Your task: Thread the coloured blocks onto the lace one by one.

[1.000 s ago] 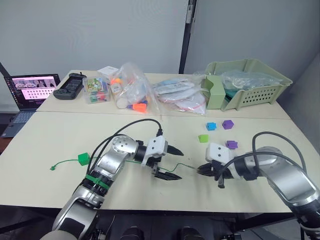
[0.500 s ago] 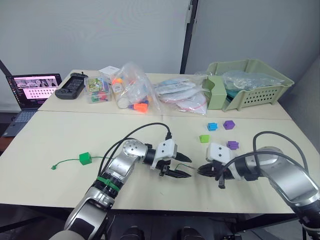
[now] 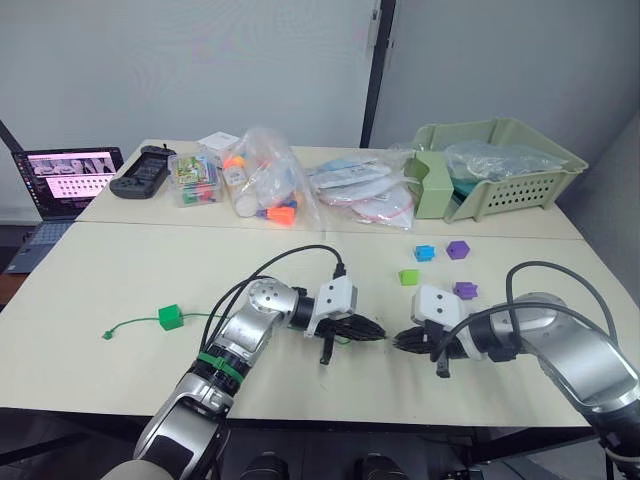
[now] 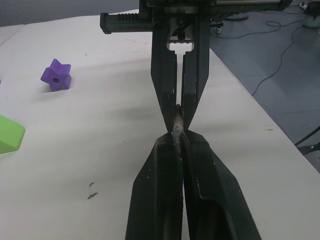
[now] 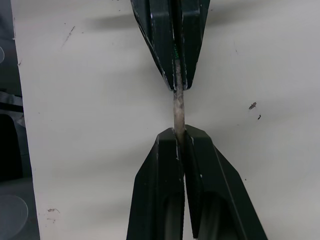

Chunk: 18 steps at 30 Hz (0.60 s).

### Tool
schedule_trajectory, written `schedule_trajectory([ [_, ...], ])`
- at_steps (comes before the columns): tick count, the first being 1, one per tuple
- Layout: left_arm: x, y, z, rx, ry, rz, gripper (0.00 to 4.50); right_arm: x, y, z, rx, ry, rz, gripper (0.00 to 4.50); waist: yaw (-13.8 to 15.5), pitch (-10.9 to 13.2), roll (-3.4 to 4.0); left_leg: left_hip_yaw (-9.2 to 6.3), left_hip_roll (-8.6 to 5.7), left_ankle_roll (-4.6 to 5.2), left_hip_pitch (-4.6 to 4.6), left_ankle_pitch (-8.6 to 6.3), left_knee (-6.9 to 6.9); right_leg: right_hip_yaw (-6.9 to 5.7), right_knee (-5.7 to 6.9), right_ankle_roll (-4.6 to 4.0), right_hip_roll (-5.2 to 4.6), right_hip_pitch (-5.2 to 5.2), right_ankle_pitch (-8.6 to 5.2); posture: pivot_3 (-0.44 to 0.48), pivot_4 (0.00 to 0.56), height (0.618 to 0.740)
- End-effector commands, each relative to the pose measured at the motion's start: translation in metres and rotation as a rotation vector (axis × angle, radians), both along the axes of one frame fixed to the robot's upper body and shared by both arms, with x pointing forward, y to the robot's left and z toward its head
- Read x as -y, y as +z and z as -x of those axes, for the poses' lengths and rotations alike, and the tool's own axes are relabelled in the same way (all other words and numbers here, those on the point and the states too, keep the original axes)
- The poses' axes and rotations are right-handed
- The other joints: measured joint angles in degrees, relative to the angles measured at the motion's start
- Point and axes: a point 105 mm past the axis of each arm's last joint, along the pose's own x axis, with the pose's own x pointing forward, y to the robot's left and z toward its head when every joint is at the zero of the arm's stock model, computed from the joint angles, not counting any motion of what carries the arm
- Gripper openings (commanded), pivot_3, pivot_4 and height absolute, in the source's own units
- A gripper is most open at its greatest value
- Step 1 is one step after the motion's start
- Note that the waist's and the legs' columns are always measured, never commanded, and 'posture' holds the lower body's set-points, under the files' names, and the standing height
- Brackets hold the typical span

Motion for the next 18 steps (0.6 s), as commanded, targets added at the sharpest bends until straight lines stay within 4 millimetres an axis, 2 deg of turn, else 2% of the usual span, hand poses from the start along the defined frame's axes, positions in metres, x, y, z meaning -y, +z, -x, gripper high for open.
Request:
schedule_trajectory([
  [1,0.007,0.013,-0.001,0.036,-0.018,0.028,0.01,-0.002,0.014,-0.001,0.049,0.008,-0.012,0.0,0.0,0.0,0.0,0.0,0.0,0.0,0.0,0.0,0.0,0.0,0.0,0.0,0.0,0.0,0.0,0.0,0.15,0.734],
  [5,0.006,0.014,-0.003,0.04,-0.012,0.029,0.01,-0.005,0.019,-0.001,0.035,-0.01,-0.049,0.0,0.0,0.0,0.0,-0.01,0.0,0.0,0.0,0.0,0.0,0.0,0.0,0.0,0.0,0.0,0.0,0.0,0.15,0.734],
  [10,0.004,0.015,-0.006,0.046,-0.002,0.035,0.0,-0.001,0.024,0.002,0.045,-0.036,-0.054,1.65,0.0,0.0,0.0,-0.06,0.0,0.0,0.0,0.0,0.0,0.0,0.01,0.0,0.0,0.0,0.0,0.0,0.15,0.734],
  [14,-0.008,0.017,-0.017,0.058,0.051,0.035,0.0,0.033,0.033,0.005,0.094,-0.265,-0.109,3.0,0.7,0.0,0.0,-0.14,-0.04,0.0,-0.03,0.0,0.0,-0.03,0.01,0.0,0.0,0.03,0.0,0.0,0.15,0.734],
  [18,-0.015,0.015,-0.022,0.06,0.066,0.029,0.0,0.05,0.036,0.013,0.12,-0.401,-0.166,4.4,0.9,0.0,0.0,-0.16,-0.03,0.0,-0.02,0.0,-0.01,-0.02,0.01,0.01,0.0,0.02,0.01,0.0,0.15,0.734],
])
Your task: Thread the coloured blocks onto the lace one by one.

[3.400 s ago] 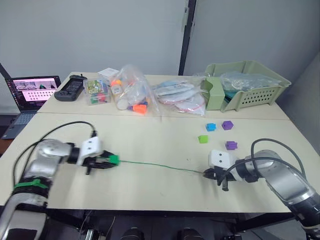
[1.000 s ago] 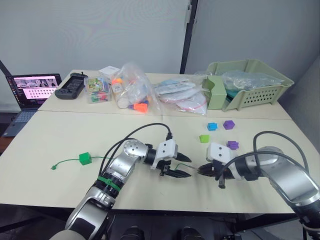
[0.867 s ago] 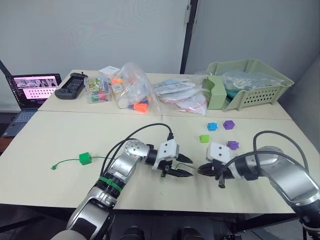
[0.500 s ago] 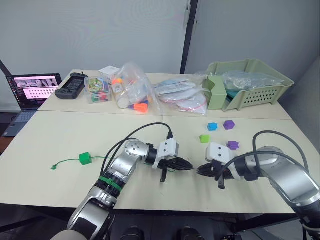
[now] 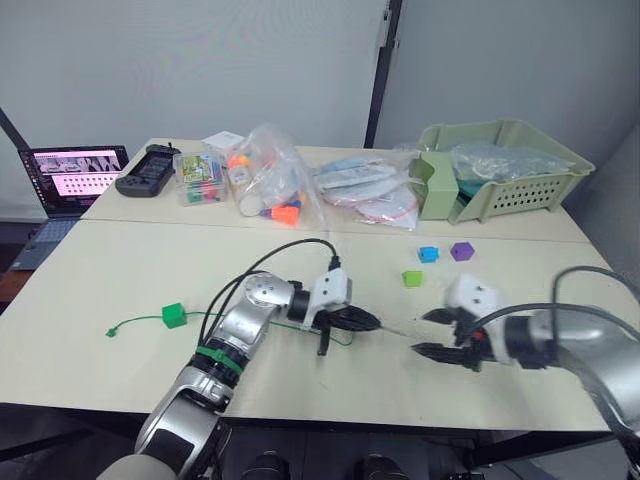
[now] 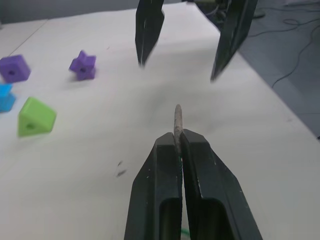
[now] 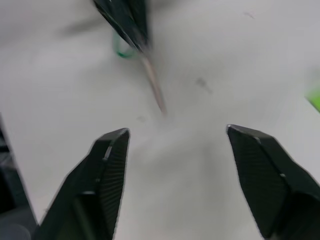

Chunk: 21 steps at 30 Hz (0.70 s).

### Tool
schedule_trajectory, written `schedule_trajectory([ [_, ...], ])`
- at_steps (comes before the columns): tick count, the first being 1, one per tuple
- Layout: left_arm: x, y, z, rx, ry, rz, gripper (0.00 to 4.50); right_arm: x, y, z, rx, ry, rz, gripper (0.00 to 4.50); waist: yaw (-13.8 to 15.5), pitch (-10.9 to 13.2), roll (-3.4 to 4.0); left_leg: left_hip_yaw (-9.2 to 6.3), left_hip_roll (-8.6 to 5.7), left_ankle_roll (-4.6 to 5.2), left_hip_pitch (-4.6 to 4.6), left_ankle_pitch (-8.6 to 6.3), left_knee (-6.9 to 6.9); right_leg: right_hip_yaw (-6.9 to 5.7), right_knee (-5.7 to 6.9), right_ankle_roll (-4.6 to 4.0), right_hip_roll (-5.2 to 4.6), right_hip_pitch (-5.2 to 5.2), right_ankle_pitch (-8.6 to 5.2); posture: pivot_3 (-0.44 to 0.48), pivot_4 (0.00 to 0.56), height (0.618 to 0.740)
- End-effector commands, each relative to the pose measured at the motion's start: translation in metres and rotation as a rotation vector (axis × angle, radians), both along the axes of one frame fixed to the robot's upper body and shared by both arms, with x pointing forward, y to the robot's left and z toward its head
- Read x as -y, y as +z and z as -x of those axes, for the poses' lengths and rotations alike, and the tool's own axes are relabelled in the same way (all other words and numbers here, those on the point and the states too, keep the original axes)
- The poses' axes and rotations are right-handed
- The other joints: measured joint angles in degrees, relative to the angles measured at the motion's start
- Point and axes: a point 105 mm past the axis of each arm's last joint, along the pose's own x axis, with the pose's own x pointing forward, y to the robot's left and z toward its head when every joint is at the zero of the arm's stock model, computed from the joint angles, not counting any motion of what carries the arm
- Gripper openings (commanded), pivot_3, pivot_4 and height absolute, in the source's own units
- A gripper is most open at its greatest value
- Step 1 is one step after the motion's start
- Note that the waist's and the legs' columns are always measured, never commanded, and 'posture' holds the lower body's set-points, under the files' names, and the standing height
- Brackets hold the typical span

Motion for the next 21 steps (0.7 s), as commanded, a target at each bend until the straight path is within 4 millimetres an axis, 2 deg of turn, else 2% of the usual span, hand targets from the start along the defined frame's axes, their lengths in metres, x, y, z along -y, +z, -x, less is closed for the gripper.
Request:
schedule_trajectory([
  [1,0.001,0.012,-0.004,0.046,-0.007,0.031,0.0,0.008,0.018,0.005,0.089,-0.086,-0.056,4.46,0.1,0.0,0.0,-0.01,0.0,0.0,0.01,0.0,0.0,-0.01,0.01,0.0,0.01,0.02,0.0,0.0,0.15,0.734],
  [8,-0.001,0.011,-0.007,0.045,-0.003,0.032,0.0,0.038,0.035,0.005,0.227,-0.34,-0.212,4.46,0.2,0.0,0.0,0.02,-0.03,-0.01,0.03,0.01,0.03,0.02,-0.04,0.02,0.0,0.08,0.0,0.0,0.15,0.734],
  [11,0.001,0.011,-0.006,0.046,-0.005,0.037,0.0,0.066,0.039,-0.006,0.33,-0.525,-0.27,4.46,0.2,0.0,0.0,0.01,-0.03,-0.02,0.03,0.01,0.02,0.02,-0.04,0.02,0.02,0.08,0.0,0.0,0.15,0.734],
  [14,0.003,0.01,-0.003,0.041,-0.007,0.048,0.0,0.08,0.032,-0.012,0.343,-0.612,-0.295,4.46,0.2,0.0,0.01,0.03,-0.04,-0.02,0.03,0.02,0.02,0.03,-0.05,0.02,0.01,0.09,0.0,0.0,0.15,0.734],
  [21,0.007,0.013,0.002,0.036,-0.004,0.074,0.0,0.089,0.016,-0.031,0.343,-0.697,-0.348,4.46,-0.2,0.0,0.04,0.05,-0.04,-0.02,0.06,0.02,0.0,0.07,-0.02,0.02,0.02,0.08,0.0,0.0,0.15,0.734],
])
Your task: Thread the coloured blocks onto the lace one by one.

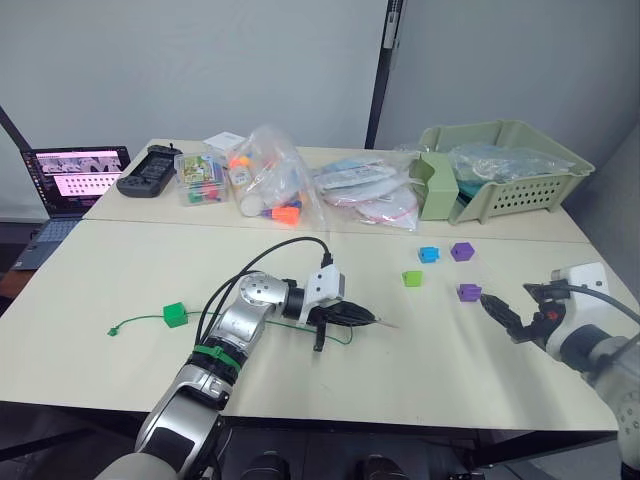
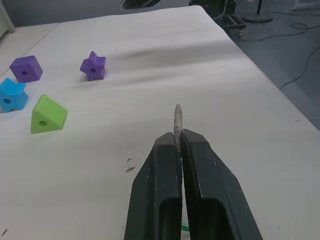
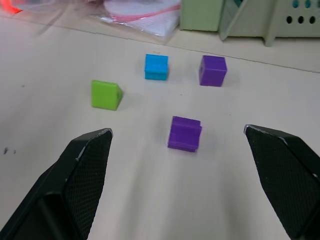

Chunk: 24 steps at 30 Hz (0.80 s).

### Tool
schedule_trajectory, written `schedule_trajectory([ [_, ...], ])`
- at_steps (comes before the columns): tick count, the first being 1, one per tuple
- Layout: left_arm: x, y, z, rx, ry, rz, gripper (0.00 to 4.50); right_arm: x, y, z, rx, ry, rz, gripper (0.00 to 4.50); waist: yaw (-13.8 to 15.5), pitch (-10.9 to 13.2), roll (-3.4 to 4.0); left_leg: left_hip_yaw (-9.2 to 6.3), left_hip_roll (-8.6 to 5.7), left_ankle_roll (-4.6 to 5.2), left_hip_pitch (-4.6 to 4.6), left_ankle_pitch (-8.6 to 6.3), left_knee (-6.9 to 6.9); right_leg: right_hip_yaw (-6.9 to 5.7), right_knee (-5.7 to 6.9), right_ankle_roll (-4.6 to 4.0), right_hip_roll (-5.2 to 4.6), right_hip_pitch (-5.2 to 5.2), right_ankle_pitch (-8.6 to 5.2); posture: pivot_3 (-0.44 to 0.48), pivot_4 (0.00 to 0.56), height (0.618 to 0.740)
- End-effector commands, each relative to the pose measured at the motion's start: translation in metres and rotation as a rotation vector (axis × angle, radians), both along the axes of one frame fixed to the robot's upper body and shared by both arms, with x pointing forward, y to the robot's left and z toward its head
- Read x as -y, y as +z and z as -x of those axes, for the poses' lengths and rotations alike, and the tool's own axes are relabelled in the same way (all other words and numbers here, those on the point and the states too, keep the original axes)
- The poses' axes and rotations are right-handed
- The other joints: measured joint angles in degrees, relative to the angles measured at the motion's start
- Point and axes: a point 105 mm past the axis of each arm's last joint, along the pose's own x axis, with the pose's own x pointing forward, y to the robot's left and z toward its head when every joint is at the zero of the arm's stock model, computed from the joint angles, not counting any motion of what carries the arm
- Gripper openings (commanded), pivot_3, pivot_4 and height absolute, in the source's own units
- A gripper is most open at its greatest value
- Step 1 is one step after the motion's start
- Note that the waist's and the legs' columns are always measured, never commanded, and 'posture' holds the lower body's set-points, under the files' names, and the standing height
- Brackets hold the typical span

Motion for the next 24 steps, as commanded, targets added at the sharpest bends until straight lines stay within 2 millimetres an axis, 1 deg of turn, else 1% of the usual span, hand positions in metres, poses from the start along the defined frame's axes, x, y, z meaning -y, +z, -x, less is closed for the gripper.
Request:
schedule_trajectory([
  [1,0.006,0.014,0.003,0.033,-0.008,0.049,0.0,0.005,0.009,-0.011,0.064,-0.039,-0.003,4.46,-0.2,0.0,0.0,0.0,0.0,0.0,0.0,0.0,0.0,0.0,0.01,0.0,0.0,0.0,0.0,0.0,0.15,0.734],
  [6,0.013,0.019,0.004,0.03,0.013,0.08,0.0,0.006,0.017,-0.04,0.094,-0.077,-0.005,4.46,-0.8,0.0,0.02,0.01,-0.01,0.0,0.02,0.01,0.0,0.03,0.0,0.0,0.0,0.0,0.0,0.0,0.15,0.734],
  [10,0.017,0.02,0.006,0.031,0.018,0.088,0.0,0.007,0.017,-0.062,0.075,-0.096,-0.019,4.46,-0.9,0.0,0.03,0.0,-0.01,0.0,0.02,0.01,-0.05,0.03,0.02,0.0,0.0,0.0,0.0,0.0,0.15,0.734],
  [14,0.021,0.02,0.009,0.028,0.02,0.095,0.0,-0.001,0.024,-0.091,0.08,-0.117,-0.03,4.46,-1.0,0.0,0.06,0.03,-0.02,0.0,0.02,0.01,-0.07,0.05,0.02,0.0,-0.01,-0.03,0.01,0.0,0.15,0.734],
  [17,0.026,0.021,0.01,0.027,0.02,0.101,0.0,-0.005,0.021,-0.109,0.04,-0.135,-0.034,4.46,-1.1,0.0,0.06,0.05,-0.01,0.0,0.01,0.01,-0.08,0.07,0.04,0.0,0.0,-0.08,0.01,0.0,0.15,0.734],
  [21,0.028,0.023,0.011,0.028,0.025,0.104,0.0,0.003,0.014,-0.13,0.007,-0.194,-0.001,4.46,-0.9,0.0,0.07,0.05,-0.04,0.0,0.01,0.01,-0.1,0.07,0.06,0.04,-0.04,-0.06,0.05,0.0,0.15,0.734],
  [24,0.025,0.022,0.011,0.027,0.039,0.1,0.0,0.007,0.016,-0.15,0.01,-0.22,0.01,4.46,-1.1,0.0,0.09,0.12,-0.06,0.0,0.0,0.01,-0.11,0.13,0.03,0.06,-0.06,-0.08,0.08,0.0,0.15,0.734],
])
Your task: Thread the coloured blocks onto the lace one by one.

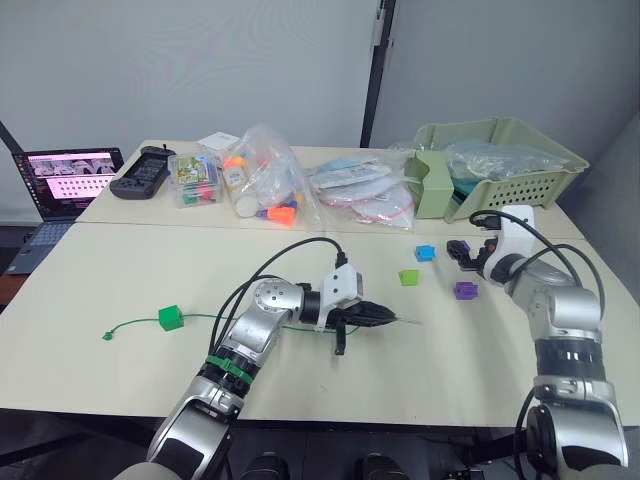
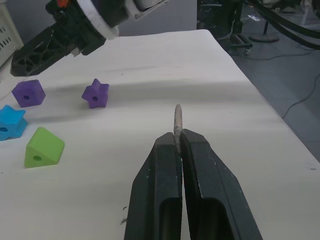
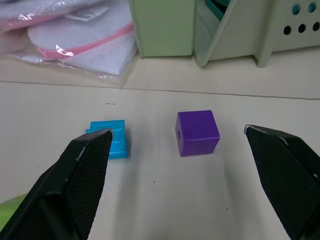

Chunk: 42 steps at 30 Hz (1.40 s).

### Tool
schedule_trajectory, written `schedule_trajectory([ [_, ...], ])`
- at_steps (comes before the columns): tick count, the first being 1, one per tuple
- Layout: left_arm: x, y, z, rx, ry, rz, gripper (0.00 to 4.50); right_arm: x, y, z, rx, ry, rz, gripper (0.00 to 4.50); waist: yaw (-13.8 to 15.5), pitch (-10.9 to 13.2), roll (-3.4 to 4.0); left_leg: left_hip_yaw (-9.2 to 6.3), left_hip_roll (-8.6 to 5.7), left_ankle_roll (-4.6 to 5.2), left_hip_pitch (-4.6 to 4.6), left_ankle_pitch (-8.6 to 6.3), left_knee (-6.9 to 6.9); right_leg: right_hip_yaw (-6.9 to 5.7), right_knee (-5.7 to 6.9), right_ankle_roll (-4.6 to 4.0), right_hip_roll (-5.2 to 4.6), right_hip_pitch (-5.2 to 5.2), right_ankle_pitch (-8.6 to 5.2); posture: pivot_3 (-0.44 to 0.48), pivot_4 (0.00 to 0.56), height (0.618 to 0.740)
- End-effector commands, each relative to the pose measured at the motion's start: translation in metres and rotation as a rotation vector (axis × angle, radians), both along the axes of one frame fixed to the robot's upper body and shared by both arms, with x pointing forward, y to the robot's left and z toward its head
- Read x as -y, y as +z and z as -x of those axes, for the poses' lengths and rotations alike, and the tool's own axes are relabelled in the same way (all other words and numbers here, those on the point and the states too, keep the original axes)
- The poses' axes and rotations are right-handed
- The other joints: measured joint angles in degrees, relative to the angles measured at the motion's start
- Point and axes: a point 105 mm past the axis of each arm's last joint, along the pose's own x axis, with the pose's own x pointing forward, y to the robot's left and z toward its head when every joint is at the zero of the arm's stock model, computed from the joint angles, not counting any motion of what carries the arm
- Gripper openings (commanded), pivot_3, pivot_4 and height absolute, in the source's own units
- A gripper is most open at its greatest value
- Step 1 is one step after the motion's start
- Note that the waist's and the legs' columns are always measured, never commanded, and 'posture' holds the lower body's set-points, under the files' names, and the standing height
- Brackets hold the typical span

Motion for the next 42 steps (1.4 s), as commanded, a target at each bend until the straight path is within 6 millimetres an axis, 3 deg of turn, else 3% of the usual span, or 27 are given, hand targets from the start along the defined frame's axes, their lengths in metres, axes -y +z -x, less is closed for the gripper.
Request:
schedule_trajectory([
  [1,0.001,0.011,0.002,0.035,0.001,0.023,0.0,0.009,0.018,-0.018,0.06,-0.04,0.043,4.46,-0.2,0.0,0.02,0.02,-0.01,0.0,0.01,0.0,-0.03,0.04,0.0,0.0,0.0,-0.01,0.0,0.0,0.15,0.734],
  [8,-0.008,0.012,-0.001,0.034,0.043,0.02,0.0,0.011,0.01,-0.033,0.019,-0.053,0.066,4.46,-0.5,0.0,0.03,0.03,0.01,0.0,0.02,0.0,-0.13,0.06,0.02,-0.02,0.0,-0.05,0.05,0.0,0.15,0.734],
  [15,-0.014,0.012,-0.002,0.037,0.078,0.014,0.0,0.015,-0.003,-0.033,-0.019,-0.057,0.039,4.46,-0.8,0.0,0.04,0.01,0.0,0.0,0.02,0.0,-0.15,0.08,0.01,-0.01,-0.01,-0.05,0.09,0.0,0.15,0.734],
  [38,-0.026,0.012,-0.005,0.052,0.148,0.005,0.0,-0.01,-0.015,-0.038,-0.048,0.034,0.1,4.46,-1.7,0.0,0.07,-0.31,-0.01,0.0,0.05,0.0,-0.2,0.12,0.03,0.0,-0.03,-0.06,0.12,0.0,0.15,0.734],
  [42,-0.03,0.012,-0.005,0.052,0.165,0.003,0.0,-0.013,-0.011,-0.04,-0.026,0.044,0.099,3.27,-1.7,0.0,0.07,-0.33,-0.01,0.0,0.05,0.0,-0.2,0.12,0.04,0.0,-0.03,-0.06,0.13,0.0,0.15,0.734],
])
